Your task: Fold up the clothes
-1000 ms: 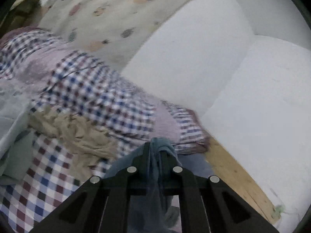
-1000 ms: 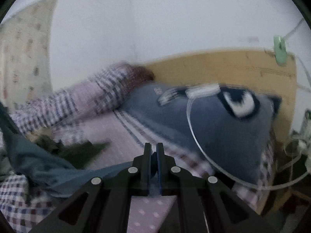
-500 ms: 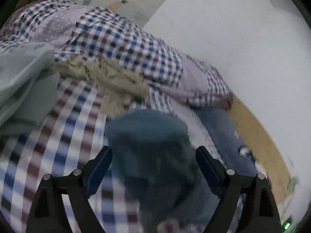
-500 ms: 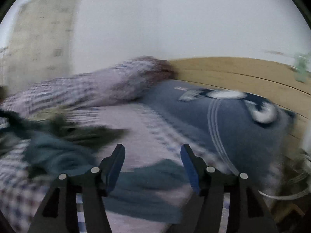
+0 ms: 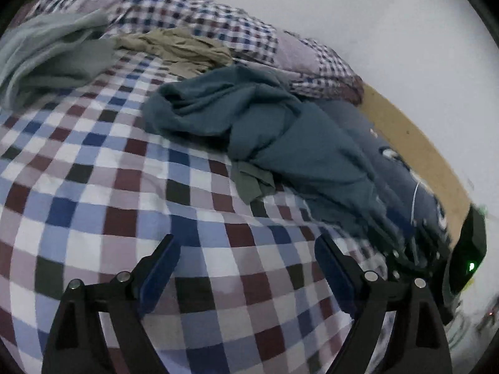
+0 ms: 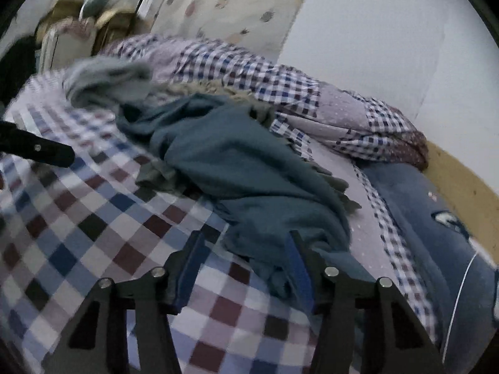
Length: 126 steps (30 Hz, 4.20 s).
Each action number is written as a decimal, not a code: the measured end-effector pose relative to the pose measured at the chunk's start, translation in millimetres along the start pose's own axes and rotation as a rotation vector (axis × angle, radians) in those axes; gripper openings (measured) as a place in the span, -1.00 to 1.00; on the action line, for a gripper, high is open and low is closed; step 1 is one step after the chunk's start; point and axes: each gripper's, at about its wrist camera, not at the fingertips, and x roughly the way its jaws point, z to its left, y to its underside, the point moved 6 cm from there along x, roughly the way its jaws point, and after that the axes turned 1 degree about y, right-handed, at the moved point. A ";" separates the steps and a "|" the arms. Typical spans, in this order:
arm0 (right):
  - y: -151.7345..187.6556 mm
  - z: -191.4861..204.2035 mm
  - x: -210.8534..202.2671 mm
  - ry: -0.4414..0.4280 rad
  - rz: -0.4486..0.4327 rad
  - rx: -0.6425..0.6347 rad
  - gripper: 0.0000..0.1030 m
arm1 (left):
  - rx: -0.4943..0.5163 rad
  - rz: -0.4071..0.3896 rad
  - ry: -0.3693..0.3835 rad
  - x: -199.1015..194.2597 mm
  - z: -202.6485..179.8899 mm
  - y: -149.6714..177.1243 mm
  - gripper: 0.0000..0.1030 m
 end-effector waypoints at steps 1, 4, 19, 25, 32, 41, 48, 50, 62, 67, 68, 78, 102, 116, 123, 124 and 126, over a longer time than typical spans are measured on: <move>-2.1 2.1 8.8 0.021 0.003 -0.012 0.10 | 0.010 0.011 0.004 3.3 -2.5 3.2 0.76; -8.7 7.3 30.7 0.037 0.013 -0.015 0.08 | 0.007 0.028 0.038 12.5 -9.5 7.2 0.76; -45.0 -8.8 94.1 0.086 0.009 0.122 -0.28 | -0.091 0.029 0.135 17.1 -10.1 -3.6 0.76; -20.9 -89.3 100.8 0.112 0.031 0.621 -0.27 | -0.104 0.037 0.154 13.8 -8.1 -2.8 0.76; -37.8 -76.0 76.4 0.126 -0.015 0.545 -0.23 | -0.111 0.039 0.145 15.6 -10.2 -4.9 0.76; -51.3 58.6 56.2 -0.056 -0.062 -0.128 -0.48 | -0.140 0.009 0.147 18.4 -11.8 -9.2 0.76; -16.2 64.9 96.4 0.024 0.094 -0.292 -0.50 | -0.144 0.007 0.153 20.1 -12.0 -9.7 0.76; -14.9 65.5 102.0 0.040 0.099 -0.315 -0.50 | -0.154 0.005 0.160 20.1 -10.9 -10.3 0.76; -11.1 65.1 142.1 0.083 0.158 -0.382 -0.47 | -0.203 0.008 0.220 14.6 -4.8 -13.5 0.76; -12.1 64.5 150.5 0.087 0.185 -0.361 -0.98 | -0.224 0.010 0.229 10.3 1.7 -16.1 0.76; -13.5 63.8 149.6 0.081 0.184 -0.346 -0.98 | -0.236 0.008 0.235 9.4 3.8 -17.3 0.76; -38.8 58.5 76.1 -0.084 0.064 -0.130 -0.99 | -0.416 -0.021 0.330 7.5 22.9 -25.4 0.76; -75.0 98.3 -81.7 -0.295 -0.212 0.056 -0.99 | -0.597 0.135 0.660 37.5 -16.5 -12.7 0.50; -36.3 121.6 -88.1 -0.285 -0.138 0.045 -0.34 | -0.444 -0.133 0.464 -26.7 -6.6 -51.0 -0.90; -21.1 123.6 -88.0 -0.207 -0.112 0.010 0.21 | -0.374 -0.356 0.402 -115.2 25.1 -79.9 -0.91; -18.5 122.5 -88.0 -0.188 -0.106 0.006 0.22 | -0.371 -0.386 0.395 -128.6 32.6 -83.1 -0.91; -11.9 119.1 -88.9 -0.147 -0.091 0.001 0.24 | -0.385 -0.448 0.378 -155.4 51.0 -90.4 -0.91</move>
